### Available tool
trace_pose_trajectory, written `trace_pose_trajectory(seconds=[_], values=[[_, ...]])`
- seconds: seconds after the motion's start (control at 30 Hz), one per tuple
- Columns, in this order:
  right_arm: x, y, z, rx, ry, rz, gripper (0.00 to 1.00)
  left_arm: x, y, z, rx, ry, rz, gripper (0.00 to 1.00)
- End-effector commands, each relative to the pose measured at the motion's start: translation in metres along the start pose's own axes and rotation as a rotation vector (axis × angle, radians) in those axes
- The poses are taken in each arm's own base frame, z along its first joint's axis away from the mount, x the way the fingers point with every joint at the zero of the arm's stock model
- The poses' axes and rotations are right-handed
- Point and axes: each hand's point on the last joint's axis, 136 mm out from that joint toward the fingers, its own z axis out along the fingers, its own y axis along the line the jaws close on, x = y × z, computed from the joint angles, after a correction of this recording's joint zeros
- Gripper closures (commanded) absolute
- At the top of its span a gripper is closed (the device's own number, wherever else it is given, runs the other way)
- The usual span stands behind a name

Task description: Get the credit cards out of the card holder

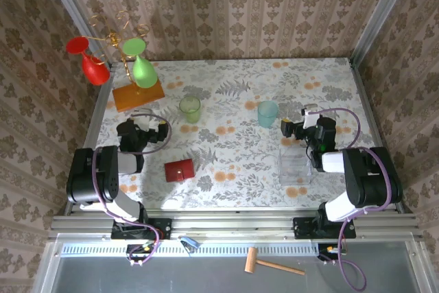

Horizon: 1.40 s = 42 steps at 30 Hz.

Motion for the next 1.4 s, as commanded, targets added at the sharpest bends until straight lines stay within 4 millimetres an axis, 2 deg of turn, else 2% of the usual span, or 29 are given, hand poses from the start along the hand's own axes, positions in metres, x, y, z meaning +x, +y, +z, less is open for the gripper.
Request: trace_pose_trajectory(seconds=[0.0, 0.7, 0.97, 1.37], values=[[-0.006, 0.001, -0.001, -0.011, -0.027, -0.022, 0.00, -0.010, -0.003, -0.002, 0.018, -0.043, 0.029, 0.00], [-0.006, -0.001, 0.000, -0.007, -0.023, -0.013, 0.00, -0.010, -0.002, -0.002, 0.016, -0.042, 0.024, 0.00], [-0.005, -0.001, 0.000, -0.008, -0.021, -0.011, 0.00, -0.009, 0.011, -0.003, -0.014, -0.041, -0.027, 0.00], [-0.011, -0.003, 0.000, 0.013, -0.018, -0.015, 0.00, -0.012, 0.008, -0.006, -0.011, -0.059, -0.014, 0.00]])
